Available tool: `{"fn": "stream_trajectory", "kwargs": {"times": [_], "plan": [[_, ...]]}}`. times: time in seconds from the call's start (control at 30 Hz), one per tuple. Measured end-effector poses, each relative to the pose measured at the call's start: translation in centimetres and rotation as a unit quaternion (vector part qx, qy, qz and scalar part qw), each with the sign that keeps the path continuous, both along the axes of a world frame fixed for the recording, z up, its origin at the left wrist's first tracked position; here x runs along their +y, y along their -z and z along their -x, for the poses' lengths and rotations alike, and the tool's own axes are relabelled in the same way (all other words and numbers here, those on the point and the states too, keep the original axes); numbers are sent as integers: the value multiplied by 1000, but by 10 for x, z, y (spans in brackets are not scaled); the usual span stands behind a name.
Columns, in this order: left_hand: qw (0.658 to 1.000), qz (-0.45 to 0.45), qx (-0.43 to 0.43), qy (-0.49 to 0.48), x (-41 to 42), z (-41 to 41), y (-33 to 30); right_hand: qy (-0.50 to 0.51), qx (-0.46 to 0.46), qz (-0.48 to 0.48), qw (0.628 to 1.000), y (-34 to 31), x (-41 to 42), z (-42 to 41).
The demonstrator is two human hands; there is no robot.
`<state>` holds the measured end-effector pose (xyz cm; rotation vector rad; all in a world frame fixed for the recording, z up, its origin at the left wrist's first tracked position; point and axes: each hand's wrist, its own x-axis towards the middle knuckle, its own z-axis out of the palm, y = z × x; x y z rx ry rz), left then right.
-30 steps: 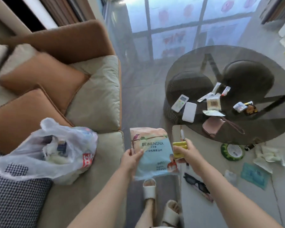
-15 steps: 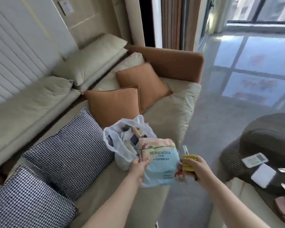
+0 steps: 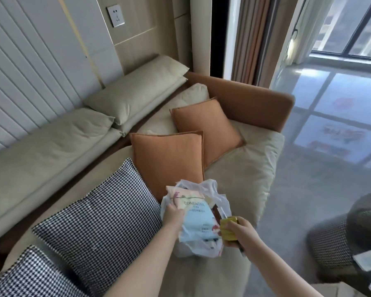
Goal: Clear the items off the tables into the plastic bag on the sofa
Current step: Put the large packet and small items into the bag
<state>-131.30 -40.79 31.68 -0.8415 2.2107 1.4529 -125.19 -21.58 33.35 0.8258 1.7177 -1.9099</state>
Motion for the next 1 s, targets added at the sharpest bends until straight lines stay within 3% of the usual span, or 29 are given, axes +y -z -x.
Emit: {"fn": "stream_trajectory", "kwargs": {"times": [0.13, 0.47, 0.6, 0.73, 0.8, 0.9, 0.93, 1.0], "plan": [[997, 69, -9, 44, 11, 29, 11, 5, -17, -17, 1000, 10, -15, 20], [994, 51, -87, 31, 30, 59, 63, -92, -54, -33, 994, 60, -30, 76], [994, 79, -73, 12, 29, 59, 69, -156, -43, -106, 981, 87, -42, 100], [987, 137, -19, 87, 19, 50, 63, -248, -10, -161, 955, 98, -54, 115], [972, 196, 38, 123, 10, 48, 56, -274, -10, -188, 943, 103, -60, 118], [901, 392, 126, 137, -6, 48, 46, -272, -46, -234, 932, 106, -67, 119], [883, 437, 116, 129, -11, 48, 44, -277, -41, -248, 927, 106, -68, 119], [890, 443, 26, 103, -18, 47, 43, -320, -7, -275, 907, 108, -68, 120]]}}
